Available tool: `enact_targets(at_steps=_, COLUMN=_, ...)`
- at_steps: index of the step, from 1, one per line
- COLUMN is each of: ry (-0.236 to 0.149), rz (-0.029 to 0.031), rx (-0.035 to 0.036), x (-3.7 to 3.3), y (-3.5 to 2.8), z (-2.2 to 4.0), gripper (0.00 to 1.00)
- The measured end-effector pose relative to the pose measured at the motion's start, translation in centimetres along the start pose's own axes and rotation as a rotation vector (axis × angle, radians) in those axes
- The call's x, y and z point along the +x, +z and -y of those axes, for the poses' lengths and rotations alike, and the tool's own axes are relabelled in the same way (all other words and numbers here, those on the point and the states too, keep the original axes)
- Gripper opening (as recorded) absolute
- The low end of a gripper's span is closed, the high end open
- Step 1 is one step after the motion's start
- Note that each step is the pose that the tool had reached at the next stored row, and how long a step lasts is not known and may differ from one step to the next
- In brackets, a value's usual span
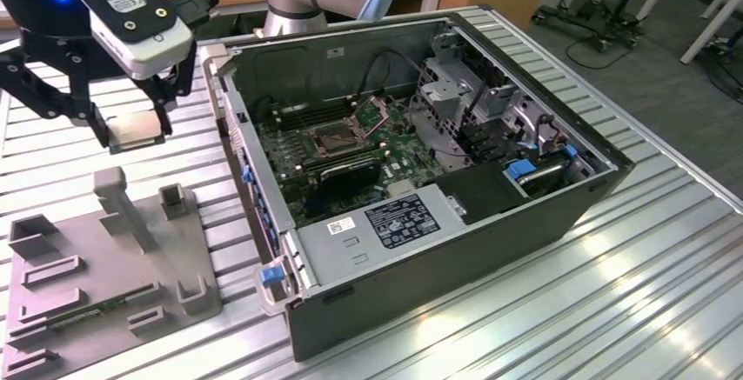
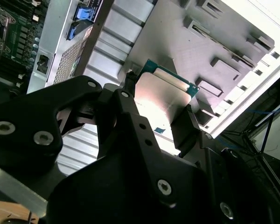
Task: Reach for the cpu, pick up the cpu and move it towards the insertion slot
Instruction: 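Pick up the cpu and move it towards the insertion slot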
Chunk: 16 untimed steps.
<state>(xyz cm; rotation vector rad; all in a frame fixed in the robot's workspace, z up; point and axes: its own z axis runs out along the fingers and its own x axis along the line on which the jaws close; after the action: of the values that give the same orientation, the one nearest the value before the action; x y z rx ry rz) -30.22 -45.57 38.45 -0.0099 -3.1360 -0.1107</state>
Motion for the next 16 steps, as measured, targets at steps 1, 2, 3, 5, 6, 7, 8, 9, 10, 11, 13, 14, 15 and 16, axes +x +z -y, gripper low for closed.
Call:
enact_targets(at_steps=1, ry=0.0, rz=0.0, rx=0.0, x=-0.02, y=0.0, z=0.0, gripper=0.55)
enact_targets(at_steps=2, ry=0.0, rz=0.0, rx=0.0, x=-0.05, y=0.0, z=0.0, gripper=0.55)
enact_targets(at_steps=3, ry=0.0, rz=-0.0001, rx=0.0, x=-0.07, y=0.0, z=0.0, gripper=0.55)
enact_targets(at_steps=5, ry=0.0, rz=-0.0001, rx=0.0001, x=-0.12, y=-0.01, z=0.0, gripper=0.55)
enact_targets(at_steps=6, ry=0.0, rz=0.0, rx=0.0, x=-0.14, y=0.0, z=0.0, gripper=0.55)
enact_targets(at_steps=7, ry=0.0, rz=0.0, rx=0.0, x=-0.16, y=0.0, z=0.0, gripper=0.55)
enact_targets(at_steps=8, ry=0.0, rz=-0.0001, rx=0.0001, x=-0.18, y=0.0, z=0.0, gripper=0.55)
enact_targets(at_steps=9, ry=0.0, rz=0.0, rx=0.0001, x=-0.21, y=0.0, z=0.0, gripper=0.55)
enact_targets(at_steps=10, ry=0.0, rz=-0.0001, rx=0.0001, x=-0.23, y=-0.01, z=0.0, gripper=0.55)
enact_targets(at_steps=11, ry=0.0, rz=-0.0001, rx=0.0001, x=-0.25, y=-0.01, z=0.0, gripper=0.55)
enact_targets(at_steps=13, ry=0.0, rz=0.0, rx=0.0, x=-0.29, y=0.0, z=0.0, gripper=0.55)
enact_targets(at_steps=14, ry=0.0, rz=0.0, rx=0.0, x=-0.3, y=0.0, z=0.0, gripper=0.55)
enact_targets(at_steps=15, ry=0.0, rz=-0.0001, rx=0.0001, x=-0.33, y=0.0, z=0.0, gripper=0.55)
enact_targets(at_steps=16, ry=0.0, rz=-0.0001, rx=0.0001, x=-0.34, y=0.0, z=0.0, gripper=0.55)
